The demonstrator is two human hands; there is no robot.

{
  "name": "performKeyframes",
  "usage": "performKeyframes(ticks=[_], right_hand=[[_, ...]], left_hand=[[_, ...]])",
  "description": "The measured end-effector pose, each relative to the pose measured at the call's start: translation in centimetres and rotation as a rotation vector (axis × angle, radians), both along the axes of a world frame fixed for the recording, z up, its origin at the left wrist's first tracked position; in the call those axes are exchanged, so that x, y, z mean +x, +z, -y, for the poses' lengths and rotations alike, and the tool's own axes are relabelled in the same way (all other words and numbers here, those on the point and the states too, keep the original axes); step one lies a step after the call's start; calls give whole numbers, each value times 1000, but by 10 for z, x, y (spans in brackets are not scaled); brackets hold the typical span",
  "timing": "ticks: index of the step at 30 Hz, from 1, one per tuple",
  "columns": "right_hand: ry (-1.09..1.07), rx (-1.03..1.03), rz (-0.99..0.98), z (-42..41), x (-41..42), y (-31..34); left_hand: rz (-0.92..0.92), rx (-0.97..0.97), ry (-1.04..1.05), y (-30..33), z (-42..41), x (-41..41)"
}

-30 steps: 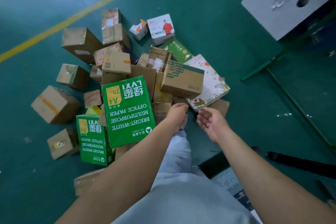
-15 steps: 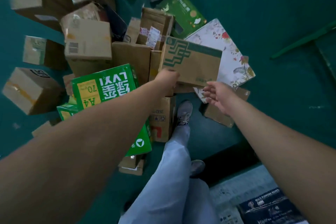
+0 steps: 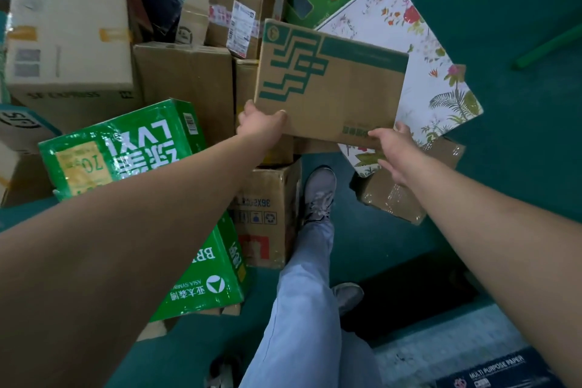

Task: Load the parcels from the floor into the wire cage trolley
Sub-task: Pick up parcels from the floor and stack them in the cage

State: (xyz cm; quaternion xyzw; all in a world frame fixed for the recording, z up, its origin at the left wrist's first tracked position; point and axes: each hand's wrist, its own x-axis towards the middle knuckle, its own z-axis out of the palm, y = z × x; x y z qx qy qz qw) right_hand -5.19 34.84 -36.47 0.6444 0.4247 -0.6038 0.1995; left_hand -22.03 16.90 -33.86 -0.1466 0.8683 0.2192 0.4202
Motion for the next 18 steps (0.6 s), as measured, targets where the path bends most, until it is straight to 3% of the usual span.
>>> performKeyframes(ticks=[7,13,18], right_hand=[[-145,-82,-16,-2,-5,-16],[-179,32,-112,-24,-5,54],[-260,113,-180,-36,16,145]], left_hand=[[-59,78,62,-7,1,-8],[-121,148,18,59,-24,-31],[-67,224,-38,137,-44,-16]])
